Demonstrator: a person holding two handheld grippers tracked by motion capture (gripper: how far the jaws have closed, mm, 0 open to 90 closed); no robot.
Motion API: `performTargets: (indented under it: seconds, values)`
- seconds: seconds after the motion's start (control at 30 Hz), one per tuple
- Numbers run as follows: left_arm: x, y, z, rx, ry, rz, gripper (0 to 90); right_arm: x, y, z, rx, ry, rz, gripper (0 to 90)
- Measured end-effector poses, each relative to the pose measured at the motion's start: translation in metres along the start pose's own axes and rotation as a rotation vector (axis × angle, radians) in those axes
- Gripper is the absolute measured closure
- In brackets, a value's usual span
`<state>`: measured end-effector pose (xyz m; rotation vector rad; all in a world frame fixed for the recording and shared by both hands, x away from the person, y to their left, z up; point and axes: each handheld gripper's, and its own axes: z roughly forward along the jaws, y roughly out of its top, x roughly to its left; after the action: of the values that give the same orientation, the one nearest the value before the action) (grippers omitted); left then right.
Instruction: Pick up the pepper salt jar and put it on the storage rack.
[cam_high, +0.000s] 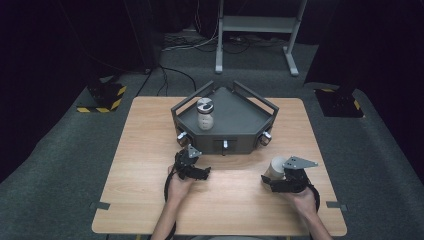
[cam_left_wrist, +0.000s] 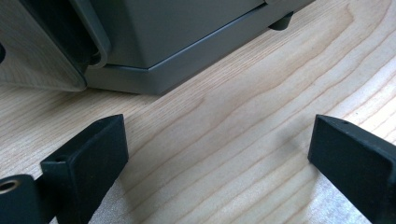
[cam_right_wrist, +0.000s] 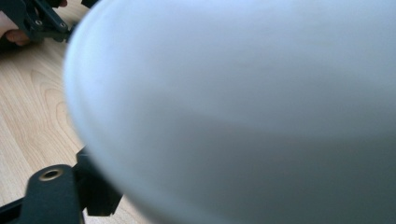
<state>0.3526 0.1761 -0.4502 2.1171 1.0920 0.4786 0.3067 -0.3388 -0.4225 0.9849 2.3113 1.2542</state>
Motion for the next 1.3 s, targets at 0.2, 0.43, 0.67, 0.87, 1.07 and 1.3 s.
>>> performTargets:
  seconds: [0.2,0.43,0.67,0.87,1.07,1.3]
  values:
    - [-0.0001,0.0000,0.0000,0.000,0.000,0.000,4.8,-0.0026,-0.0027,-0.0007,-0.016,0.002,0.011,23.2]
    - [0.0000,-0.0001,0.0000,0.000,0.000,-0.001,4.8,-0.0020,-0.0027,-0.0009,-0.020,-0.001,-0.002,29.3]
    - [0.0000,-0.0001,0.0000,-0.001,0.000,-0.001,4.8,-0.0042,-0.0031,-0.0015,-0.025,0.002,0.001,32.0]
    - [-0.0002,-0.0005,0.0002,-0.003,0.000,-0.004,4.8,-0.0030,-0.0027,-0.0017,-0.025,-0.002,-0.003,32.6]
    - [-0.0001,-0.0002,0.0001,-0.001,0.000,-0.002,4.8,-0.0022,-0.0041,-0.0018,-0.032,-0.006,-0.002,32.8]
    - [-0.0002,-0.0005,0.0002,-0.003,0.000,-0.004,4.8,0.0003,-0.0015,-0.0016,-0.024,-0.014,-0.009,33.1]
